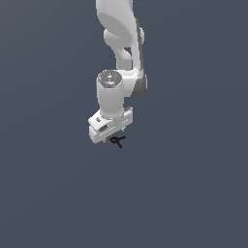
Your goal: Pick up the object and move it to a goal position.
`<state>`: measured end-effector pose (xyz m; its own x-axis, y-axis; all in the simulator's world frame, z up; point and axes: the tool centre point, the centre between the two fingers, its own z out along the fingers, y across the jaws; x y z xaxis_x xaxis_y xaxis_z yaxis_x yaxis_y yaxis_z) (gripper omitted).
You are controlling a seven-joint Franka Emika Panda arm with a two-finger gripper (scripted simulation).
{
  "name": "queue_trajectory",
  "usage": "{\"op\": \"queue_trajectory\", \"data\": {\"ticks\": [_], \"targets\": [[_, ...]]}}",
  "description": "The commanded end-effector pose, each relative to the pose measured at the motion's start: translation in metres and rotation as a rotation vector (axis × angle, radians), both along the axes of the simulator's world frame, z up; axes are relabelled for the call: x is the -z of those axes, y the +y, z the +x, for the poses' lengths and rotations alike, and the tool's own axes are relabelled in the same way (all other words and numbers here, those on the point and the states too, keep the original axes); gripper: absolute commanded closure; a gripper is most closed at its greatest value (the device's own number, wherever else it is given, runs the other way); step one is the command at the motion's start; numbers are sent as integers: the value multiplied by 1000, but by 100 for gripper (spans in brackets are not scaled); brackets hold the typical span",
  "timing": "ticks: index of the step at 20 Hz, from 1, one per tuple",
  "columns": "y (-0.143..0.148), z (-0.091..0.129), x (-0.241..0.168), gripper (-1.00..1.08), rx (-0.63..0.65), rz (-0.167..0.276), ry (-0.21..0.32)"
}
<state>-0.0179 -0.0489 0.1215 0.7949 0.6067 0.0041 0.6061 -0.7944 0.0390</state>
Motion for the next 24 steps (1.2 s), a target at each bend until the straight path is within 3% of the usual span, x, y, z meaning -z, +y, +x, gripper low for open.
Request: {"op": "queue_trajectory", "data": {"ticks": [1,15,24], "targets": [[1,-4,7,-92,-72,0,5],[6,-25,42,-92,-459,9,29],[9,-34,55,-92,-609,17,34]]}}
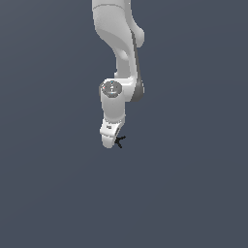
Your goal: Pick up the object and move it to a goal position.
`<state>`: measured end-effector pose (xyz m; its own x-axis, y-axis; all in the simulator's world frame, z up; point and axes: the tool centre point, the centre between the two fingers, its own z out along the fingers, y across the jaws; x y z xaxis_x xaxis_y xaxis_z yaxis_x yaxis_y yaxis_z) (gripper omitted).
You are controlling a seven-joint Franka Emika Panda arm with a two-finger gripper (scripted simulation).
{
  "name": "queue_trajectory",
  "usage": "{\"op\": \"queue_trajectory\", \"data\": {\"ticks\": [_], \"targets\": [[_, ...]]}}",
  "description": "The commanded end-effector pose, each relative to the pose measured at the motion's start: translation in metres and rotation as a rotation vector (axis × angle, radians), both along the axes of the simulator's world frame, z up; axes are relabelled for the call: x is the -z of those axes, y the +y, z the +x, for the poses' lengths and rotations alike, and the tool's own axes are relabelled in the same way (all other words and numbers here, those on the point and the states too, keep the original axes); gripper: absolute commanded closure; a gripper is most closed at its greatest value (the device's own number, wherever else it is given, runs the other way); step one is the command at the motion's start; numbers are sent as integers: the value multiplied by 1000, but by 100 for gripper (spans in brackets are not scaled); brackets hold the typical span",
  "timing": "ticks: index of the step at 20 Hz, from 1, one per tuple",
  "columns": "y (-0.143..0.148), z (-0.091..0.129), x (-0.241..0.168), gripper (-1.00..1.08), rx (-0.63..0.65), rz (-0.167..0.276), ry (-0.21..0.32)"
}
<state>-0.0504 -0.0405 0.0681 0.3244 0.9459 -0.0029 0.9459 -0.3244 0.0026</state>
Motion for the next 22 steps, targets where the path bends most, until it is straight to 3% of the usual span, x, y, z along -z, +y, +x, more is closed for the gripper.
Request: {"op": "queue_trajectory", "data": {"ticks": [1,11,22], "targets": [[1,-2,2,-92,-30,2,1],[1,-3,7,-92,-52,3,2],[1,-4,50,-92,-56,3,2]]}}
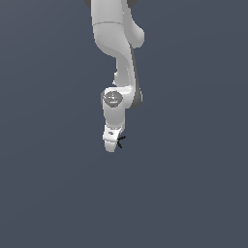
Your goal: Pick up the object and move it to a goal position.
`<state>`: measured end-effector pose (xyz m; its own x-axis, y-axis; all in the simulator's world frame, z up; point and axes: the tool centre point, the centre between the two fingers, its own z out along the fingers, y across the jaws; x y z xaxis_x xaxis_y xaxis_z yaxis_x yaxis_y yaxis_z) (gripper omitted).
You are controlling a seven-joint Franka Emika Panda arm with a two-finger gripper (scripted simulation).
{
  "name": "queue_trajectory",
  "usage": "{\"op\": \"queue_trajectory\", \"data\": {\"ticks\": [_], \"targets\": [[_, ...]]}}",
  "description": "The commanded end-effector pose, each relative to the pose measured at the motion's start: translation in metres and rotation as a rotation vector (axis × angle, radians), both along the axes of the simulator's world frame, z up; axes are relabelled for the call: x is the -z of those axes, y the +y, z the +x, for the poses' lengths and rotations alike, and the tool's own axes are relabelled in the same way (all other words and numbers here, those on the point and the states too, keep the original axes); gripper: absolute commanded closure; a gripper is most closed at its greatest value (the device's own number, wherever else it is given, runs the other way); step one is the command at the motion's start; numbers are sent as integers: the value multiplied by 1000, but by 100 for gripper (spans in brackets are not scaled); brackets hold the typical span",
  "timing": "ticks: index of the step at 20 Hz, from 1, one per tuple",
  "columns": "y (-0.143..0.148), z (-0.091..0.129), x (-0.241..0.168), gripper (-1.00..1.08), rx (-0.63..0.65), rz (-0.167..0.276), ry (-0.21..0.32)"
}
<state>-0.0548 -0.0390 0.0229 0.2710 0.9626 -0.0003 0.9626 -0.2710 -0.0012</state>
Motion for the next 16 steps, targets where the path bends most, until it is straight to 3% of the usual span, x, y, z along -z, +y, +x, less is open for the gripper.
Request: {"op": "queue_trajectory", "data": {"ticks": [1,4,5,16], "targets": [[0,1,7,-92,0,0,-1],[0,1,9,-92,-1,0,-1],[0,1,9,108,-1,0,-1],[0,1,9,108,-1,0,-2]]}}
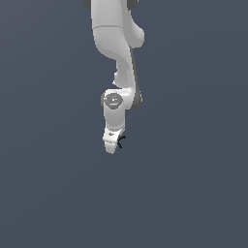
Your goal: Pick up the object and move it to a goal position.
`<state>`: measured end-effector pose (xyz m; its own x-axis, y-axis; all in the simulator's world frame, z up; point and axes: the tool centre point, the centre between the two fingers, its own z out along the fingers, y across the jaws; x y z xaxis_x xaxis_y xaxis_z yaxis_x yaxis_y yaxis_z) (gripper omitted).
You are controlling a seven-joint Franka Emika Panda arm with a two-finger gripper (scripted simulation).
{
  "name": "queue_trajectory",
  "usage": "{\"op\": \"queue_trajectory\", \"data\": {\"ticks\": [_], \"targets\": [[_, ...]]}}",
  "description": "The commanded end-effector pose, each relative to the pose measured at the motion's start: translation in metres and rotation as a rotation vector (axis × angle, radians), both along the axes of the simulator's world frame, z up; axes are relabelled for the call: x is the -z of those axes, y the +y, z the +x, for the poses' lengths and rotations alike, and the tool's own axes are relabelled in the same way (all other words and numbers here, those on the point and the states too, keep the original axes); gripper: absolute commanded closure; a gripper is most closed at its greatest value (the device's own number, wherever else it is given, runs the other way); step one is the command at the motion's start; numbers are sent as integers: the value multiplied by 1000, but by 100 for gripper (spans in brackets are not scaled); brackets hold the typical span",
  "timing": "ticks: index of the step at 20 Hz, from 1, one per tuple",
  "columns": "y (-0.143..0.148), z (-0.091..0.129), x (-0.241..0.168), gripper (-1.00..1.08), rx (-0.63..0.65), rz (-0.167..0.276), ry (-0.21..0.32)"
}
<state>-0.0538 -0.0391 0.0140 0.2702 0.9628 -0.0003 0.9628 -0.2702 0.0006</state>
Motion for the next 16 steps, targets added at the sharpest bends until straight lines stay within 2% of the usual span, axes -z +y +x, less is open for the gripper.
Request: {"op": "queue_trajectory", "data": {"ticks": [1,9,16], "targets": [[0,-1,0,108,0,0,0],[11,-18,-2,108,0,0,0],[32,-52,-7,108,0,0,0]]}}
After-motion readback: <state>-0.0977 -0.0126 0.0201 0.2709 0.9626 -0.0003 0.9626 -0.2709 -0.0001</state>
